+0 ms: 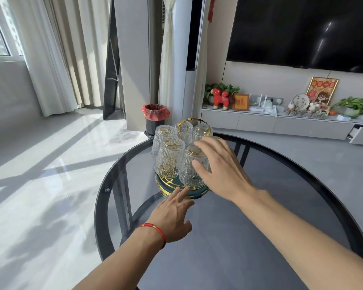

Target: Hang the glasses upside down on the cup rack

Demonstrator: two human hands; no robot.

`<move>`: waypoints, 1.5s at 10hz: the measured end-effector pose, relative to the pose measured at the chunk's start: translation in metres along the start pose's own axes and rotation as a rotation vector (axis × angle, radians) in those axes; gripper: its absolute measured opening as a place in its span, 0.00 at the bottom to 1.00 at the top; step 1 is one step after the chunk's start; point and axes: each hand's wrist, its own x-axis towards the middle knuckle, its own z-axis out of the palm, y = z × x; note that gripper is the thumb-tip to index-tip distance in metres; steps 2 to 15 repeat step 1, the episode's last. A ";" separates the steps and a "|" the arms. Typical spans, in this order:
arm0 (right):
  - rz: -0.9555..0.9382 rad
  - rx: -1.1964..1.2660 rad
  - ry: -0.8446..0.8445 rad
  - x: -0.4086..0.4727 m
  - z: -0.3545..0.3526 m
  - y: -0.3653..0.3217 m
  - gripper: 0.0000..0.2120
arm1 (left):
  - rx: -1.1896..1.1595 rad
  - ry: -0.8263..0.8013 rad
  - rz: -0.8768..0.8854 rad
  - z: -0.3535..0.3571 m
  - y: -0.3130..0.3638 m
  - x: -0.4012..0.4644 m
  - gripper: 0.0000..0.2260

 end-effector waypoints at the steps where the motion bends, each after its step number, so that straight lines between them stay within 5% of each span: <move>1: 0.026 0.144 0.094 -0.040 -0.015 -0.002 0.20 | -0.086 0.120 0.010 -0.004 0.007 -0.005 0.24; 15: 0.026 0.144 0.094 -0.040 -0.015 -0.002 0.20 | -0.086 0.120 0.010 -0.004 0.007 -0.005 0.24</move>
